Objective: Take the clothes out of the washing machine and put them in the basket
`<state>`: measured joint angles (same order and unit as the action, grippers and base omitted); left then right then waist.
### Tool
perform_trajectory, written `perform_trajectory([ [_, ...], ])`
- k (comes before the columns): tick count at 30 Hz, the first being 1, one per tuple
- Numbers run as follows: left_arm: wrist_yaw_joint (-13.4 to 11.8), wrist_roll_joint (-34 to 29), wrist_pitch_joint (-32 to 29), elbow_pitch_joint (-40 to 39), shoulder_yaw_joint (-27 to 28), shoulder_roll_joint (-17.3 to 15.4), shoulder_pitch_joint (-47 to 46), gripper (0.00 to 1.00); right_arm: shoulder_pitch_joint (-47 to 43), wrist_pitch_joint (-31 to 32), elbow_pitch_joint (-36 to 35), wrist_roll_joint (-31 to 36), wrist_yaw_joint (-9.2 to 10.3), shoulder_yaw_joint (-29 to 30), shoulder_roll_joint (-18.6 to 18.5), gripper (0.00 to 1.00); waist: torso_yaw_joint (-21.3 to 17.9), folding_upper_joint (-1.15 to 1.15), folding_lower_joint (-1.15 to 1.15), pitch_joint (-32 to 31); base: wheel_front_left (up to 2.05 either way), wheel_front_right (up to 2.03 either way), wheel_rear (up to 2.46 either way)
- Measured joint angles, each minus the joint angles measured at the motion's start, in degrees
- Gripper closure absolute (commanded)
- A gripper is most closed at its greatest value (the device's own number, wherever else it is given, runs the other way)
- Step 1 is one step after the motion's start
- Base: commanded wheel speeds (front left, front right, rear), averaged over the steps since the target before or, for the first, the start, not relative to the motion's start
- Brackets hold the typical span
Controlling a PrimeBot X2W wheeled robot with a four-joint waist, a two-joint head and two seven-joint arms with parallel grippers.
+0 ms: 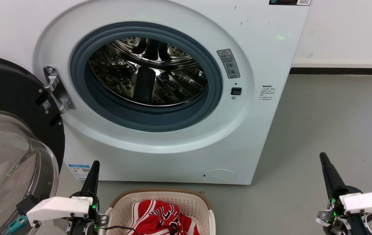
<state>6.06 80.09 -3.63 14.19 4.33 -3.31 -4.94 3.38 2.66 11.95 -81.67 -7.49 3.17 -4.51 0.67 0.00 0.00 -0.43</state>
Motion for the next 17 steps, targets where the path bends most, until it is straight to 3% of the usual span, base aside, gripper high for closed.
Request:
perform_trajectory([
  [17, 0.82, 7.45, -1.75, -0.01, 1.41, 0.27, -0.46, 1.0, 1.42, 1.4, 1.19, -7.45, 0.0, 0.78, 0.03, 1.0, -0.39, 0.0, 0.0, 0.36, 0.0, 0.0, 0.0],
])
